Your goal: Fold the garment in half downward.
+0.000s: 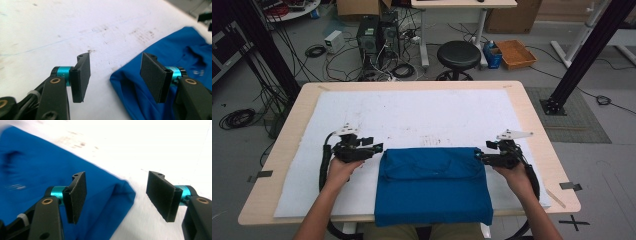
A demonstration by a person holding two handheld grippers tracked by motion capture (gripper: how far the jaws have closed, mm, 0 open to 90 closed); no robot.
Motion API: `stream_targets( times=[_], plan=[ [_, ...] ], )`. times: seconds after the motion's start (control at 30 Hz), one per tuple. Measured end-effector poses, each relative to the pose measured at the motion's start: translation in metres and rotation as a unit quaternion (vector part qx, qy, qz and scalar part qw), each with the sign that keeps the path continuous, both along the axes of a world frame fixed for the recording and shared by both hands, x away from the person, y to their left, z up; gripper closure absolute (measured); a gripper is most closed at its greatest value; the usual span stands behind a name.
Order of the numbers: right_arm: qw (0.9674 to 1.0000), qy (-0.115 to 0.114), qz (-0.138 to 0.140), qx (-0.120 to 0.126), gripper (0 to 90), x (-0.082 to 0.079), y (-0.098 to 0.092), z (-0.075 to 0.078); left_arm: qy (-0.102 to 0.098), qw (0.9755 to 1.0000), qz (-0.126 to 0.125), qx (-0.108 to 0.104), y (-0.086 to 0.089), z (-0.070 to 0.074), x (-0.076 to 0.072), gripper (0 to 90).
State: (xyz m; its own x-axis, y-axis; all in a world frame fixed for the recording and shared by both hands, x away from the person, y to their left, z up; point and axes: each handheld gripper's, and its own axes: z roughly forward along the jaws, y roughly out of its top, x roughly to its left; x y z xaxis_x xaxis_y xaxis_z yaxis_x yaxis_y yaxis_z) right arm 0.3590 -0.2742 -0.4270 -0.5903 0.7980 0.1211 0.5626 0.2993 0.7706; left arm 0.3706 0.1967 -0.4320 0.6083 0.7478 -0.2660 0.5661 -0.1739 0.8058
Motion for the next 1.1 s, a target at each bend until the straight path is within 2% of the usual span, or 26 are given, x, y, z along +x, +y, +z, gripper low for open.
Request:
stream_targets(
  times=[0.1, 0.2, 0.23, 0.27, 0.3, 0.33, 0.37, 0.43, 0.47, 0.53, 0.63, 0.73, 0.83, 0.9, 0.97, 1.0, 1.03, 1.07, 1.1],
  plan=[
    [0.9993, 0.033, 0.004, -0.019, 35.9, 0.013, 0.012, -0.011, 0.016, 0.9996, -0.013, 0.018, -0.012, -0.009, 0.008, 41.4],
    [0.9977, 0.039, 0.012, -0.053, 44.3, 0.014, 0.016, -0.017, 0.032, 0.9989, -0.018, 0.03, -0.015, -0.017, 0.011, 41.4],
    [0.9979, 0.031, 0.016, -0.054, 47.1, 0.014, 0.015, -0.018, 0.032, 0.9986, -0.02, 0.037, -0.016, -0.019, 0.01, 41.6],
    [0.9978, 0.032, 0.015, -0.056, 50.4, 0.013, 0.013, -0.017, 0.021, 0.9983, -0.019, 0.051, -0.016, -0.018, 0.009, 44.1],
    [0.9979, 0.034, 0.015, -0.053, 53.5, 0.013, 0.011, -0.017, 0.019, 0.9975, -0.026, 0.062, -0.016, -0.017, 0.007, 53.4],
    [0.9981, 0.035, 0.013, -0.049, 57.5, 0.014, 0.009, -0.017, 0.027, 0.9974, -0.039, 0.054, -0.015, -0.017, 0.006, 67.5],
    [0.9982, 0.037, 0.01, -0.045, 62.1, 0.013, 0.007, -0.017, 0.024, 0.997, -0.041, 0.06, -0.016, -0.017, 0.005, 78.8],
    [0.998, 0.043, 0.02, -0.042, 79.3, 0.013, 0.004, -0.016, 0.022, 0.9976, -0.036, 0.055, -0.017, -0.016, 0.004, 82.9],
    [0.9979, 0.043, 0.024, -0.041, 81.1, 0.012, 0.004, -0.016, 0.024, 0.9983, -0.029, 0.044, -0.016, -0.016, 0.004, 83.7],
    [0.9978, 0.031, 0.028, -0.052, 82.6, 0.013, 0.005, -0.014, 0.022, 0.9996, -0.007, 0.016, -0.013, -0.015, 0.007, 84.3],
    [0.9979, -0.001, 0.018, -0.063, 83.1, 0.02, 0.006, -0.008, 0.016, 0.9996, 0.019, -0.016, -0.01, -0.012, 0.017, 84.5],
    [0.9977, -0.022, 0.001, -0.064, 83.1, 0.036, 0.008, 0.001, 0.007, 0.9987, 0.04, -0.031, -0.011, -0.008, 0.031, 84.4],
    [0.9966, -0.04, -0.011, -0.072, 83.1, 0.055, 0.011, 0.009, -0.003, 0.9967, 0.067, -0.046, -0.012, -0.006, 0.046, 84.4],
    [0.9968, -0.044, -0.019, -0.064, 83.0, 0.067, 0.012, 0.011, -0.004, 0.9957, 0.078, -0.05, -0.011, -0.008, 0.055, 84.3],
    [0.9971, -0.034, -0.025, -0.063, 82.6, 0.076, 0.014, 0.009, 0.001, 0.9951, 0.087, -0.046, -0.013, -0.013, 0.058, 83.8],
    [0.9969, -0.027, -0.03, -0.067, 80.3, 0.079, 0.015, 0.007, 0.008, 0.9947, 0.095, -0.039, -0.014, -0.014, 0.058, 80.9],
    [0.9968, -0.022, -0.036, -0.068, 73.0, 0.079, 0.016, 0.004, 0.011, 0.9942, 0.101, -0.035, -0.014, -0.015, 0.057, 72.8],
    [0.9964, -0.015, -0.045, -0.071, 60.1, 0.079, 0.016, 0.002, 0.011, 0.994, 0.104, -0.03, -0.013, -0.014, 0.054, 64.9],
    [0.9958, -0.012, -0.056, -0.072, 50.8, 0.077, 0.015, -0.001, 0.004, 0.9938, 0.109, -0.022, -0.013, -0.012, 0.049, 62.2]
  ],
)
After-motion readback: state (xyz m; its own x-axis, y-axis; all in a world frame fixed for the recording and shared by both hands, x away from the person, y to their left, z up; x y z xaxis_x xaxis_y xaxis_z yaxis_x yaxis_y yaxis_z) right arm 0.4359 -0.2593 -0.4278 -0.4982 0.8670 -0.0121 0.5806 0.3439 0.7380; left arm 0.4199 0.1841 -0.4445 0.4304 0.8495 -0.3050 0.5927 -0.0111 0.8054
